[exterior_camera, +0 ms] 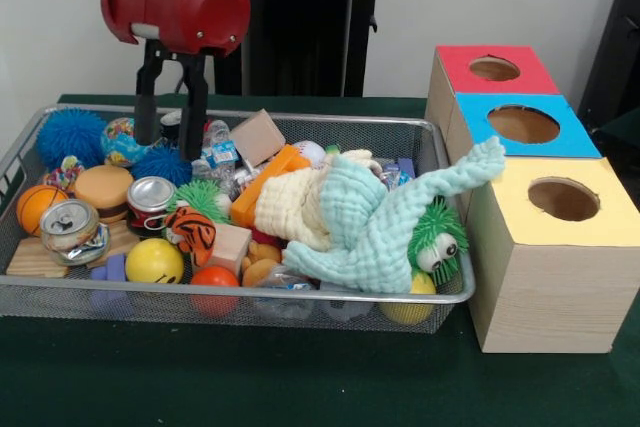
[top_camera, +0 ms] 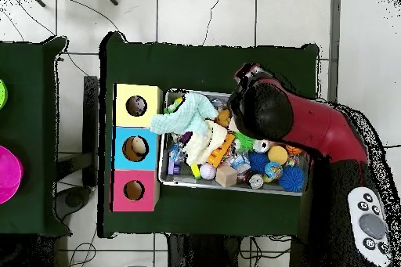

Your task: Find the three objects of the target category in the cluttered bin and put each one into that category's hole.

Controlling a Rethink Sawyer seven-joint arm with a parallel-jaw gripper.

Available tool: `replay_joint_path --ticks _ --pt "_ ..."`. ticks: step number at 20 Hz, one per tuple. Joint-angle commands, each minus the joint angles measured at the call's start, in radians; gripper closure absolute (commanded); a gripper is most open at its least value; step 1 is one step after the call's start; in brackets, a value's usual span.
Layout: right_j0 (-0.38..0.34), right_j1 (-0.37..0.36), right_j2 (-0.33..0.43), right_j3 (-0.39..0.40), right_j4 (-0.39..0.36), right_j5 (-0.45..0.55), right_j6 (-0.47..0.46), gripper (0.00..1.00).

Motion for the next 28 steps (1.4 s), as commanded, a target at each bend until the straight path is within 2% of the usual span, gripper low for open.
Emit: replay_joint_path --ticks 1,8,13,17,28 --pt "0.027 0.049 -0.009 -0.134 0.018 0.451 0.010 0.00" --pt "0.076 0.122 0.012 -0.211 0.056 0.465 0.106 0.00" --pt "0.099 0.164 0.012 -0.267 0.047 0.556 0.103 0.00" --pt "0.096 0.183 -0.006 -0.275 0.024 0.559 0.074 0.00" --pt "-0.013 0.173 -0.024 -0.140 -0.044 0.482 -0.091 0.00"
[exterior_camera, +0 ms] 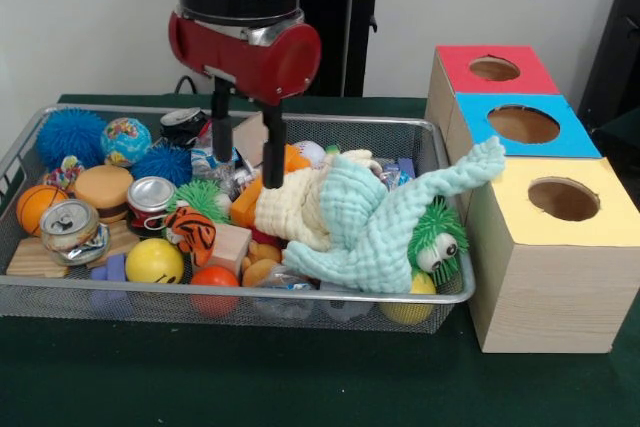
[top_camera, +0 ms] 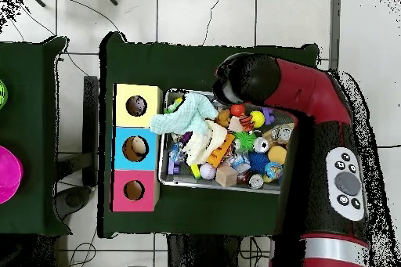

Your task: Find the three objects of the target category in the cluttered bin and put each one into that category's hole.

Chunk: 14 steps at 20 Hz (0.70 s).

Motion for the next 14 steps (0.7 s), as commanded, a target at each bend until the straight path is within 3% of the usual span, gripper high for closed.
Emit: replay_joint_path --ticks 1,6,10,14 --pt "-0.098 0.030 -0.009 0.128 -0.071 0.027 -0.105 0.00" --pt "-0.147 -0.004 0.015 0.195 -0.086 0.041 -0.154 0.00" --pt "-0.159 -0.014 0.025 0.214 -0.093 0.096 -0.157 0.00" --pt "-0.173 -0.019 0.034 0.230 -0.103 0.084 -0.161 0.00"
